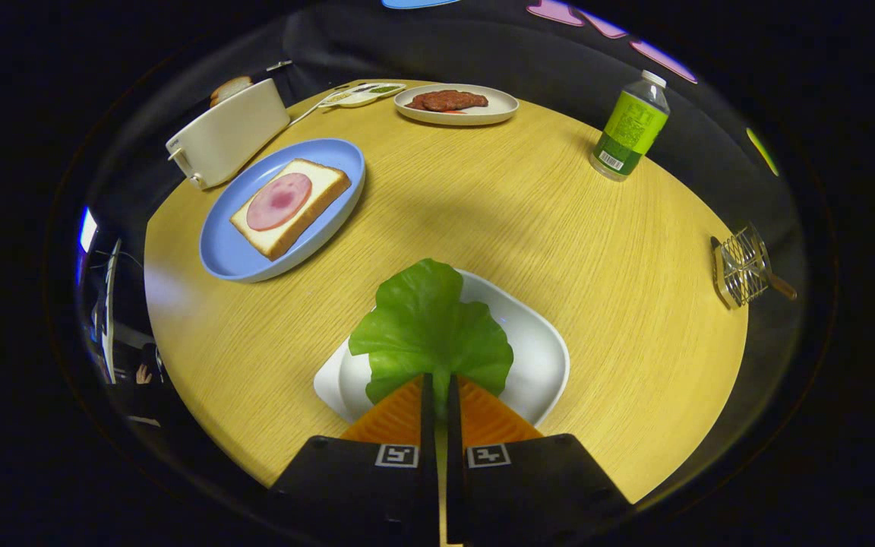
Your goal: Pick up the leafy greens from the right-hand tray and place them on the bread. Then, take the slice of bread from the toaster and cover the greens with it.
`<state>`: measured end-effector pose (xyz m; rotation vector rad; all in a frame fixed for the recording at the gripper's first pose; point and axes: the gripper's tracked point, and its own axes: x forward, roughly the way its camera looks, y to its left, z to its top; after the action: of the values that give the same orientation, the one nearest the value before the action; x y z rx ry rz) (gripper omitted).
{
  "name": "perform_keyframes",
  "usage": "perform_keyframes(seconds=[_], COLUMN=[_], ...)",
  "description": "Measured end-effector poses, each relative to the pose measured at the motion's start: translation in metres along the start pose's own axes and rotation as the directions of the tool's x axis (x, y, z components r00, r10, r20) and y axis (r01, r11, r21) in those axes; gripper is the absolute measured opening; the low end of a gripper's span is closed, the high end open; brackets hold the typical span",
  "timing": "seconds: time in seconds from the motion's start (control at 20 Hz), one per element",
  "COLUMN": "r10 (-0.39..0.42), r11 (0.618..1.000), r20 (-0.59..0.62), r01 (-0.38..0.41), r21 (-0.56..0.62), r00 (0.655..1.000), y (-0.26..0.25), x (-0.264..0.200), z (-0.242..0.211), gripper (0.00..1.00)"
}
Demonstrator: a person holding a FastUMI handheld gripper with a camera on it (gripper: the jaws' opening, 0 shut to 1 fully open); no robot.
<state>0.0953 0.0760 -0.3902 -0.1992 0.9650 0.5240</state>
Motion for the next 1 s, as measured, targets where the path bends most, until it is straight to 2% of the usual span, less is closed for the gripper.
perform_keyframes(seconds=[0.3, 0.5, 0.75, 1.0], r10=[-0.02, -0.006, 0.026, 0.038], r11=[0.995, 0.994, 0.995, 0.997], r20=[0.094, 0.143, 0.167, 0.154], r01=[0.012, -0.01, -0.042, -0.047], r21=[0.094, 0.113, 0.094, 0.058], r00=[0.995, 0.99, 0.986, 0.987], y=[0.012, 0.043, 0.098, 0.144], x=[-0.053, -0.081, -0.081, -0.053], z=[0.033, 0.065, 0.111, 0.151], gripper=[0.09, 0.09, 0.09, 0.08])
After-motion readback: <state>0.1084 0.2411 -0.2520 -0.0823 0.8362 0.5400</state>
